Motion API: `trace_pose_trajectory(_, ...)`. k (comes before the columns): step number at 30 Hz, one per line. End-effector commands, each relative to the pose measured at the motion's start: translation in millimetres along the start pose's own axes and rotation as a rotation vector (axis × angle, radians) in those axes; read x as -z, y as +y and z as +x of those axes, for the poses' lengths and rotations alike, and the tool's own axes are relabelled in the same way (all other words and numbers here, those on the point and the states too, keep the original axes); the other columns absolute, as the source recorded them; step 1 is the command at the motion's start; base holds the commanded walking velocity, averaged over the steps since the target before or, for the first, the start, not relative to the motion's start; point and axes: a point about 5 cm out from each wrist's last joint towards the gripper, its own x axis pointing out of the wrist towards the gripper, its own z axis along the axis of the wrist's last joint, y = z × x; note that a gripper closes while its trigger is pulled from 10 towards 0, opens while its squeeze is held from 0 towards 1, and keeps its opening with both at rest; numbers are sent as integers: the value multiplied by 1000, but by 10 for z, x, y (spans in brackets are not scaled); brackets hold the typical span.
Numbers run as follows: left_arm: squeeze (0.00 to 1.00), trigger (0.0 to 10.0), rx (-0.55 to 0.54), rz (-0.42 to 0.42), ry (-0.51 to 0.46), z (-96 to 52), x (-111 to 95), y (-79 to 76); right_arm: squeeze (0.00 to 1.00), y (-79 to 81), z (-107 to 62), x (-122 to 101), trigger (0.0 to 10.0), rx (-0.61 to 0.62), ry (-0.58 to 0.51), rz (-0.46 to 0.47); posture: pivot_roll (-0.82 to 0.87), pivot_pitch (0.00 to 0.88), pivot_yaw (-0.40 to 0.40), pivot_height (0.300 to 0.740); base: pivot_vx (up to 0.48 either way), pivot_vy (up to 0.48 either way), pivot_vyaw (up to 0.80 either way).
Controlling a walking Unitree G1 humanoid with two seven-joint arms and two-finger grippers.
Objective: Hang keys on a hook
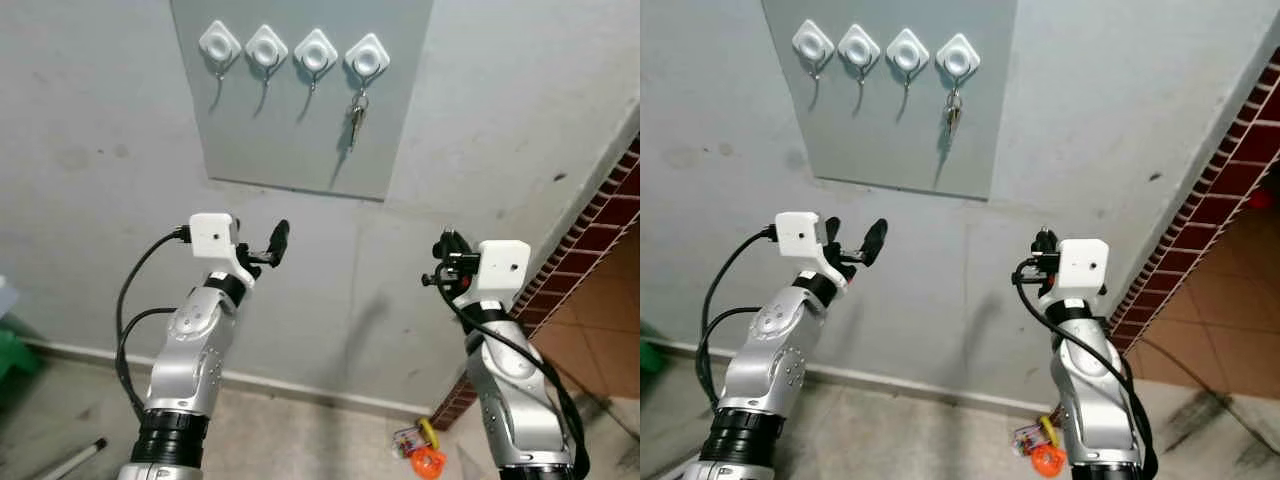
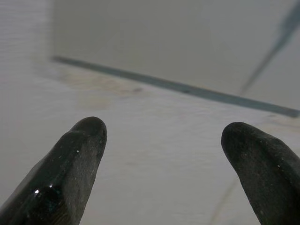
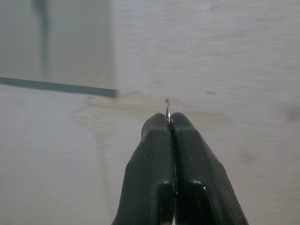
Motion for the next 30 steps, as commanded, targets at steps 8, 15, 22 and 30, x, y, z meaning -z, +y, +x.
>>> trace_pose_trajectory(8,0,10000,8,11,-16,-17,-62,33,0,28,-7,-30,10000,-33,-3,-7,-78,0,-12,740,0,0,0)
trace_pose_trajectory(15,0,10000,33,47,-28,9,-145,31,0,44,46,-96,10000,-114,-17,-12,-79,0,-9,740,0,0,0)
trace_pose_trajectory(22,0,10000,88,90,-45,16,-219,-51,0,116,166,-200,10000,-245,-38,-3,-71,0,-9,740,0,0,0)
trace_pose_trajectory(30,0,10000,147,148,-73,52,-416,-145,0,215,397,-414,10000,-389,-90,-14,-60,0,-12,740,0,0,0)
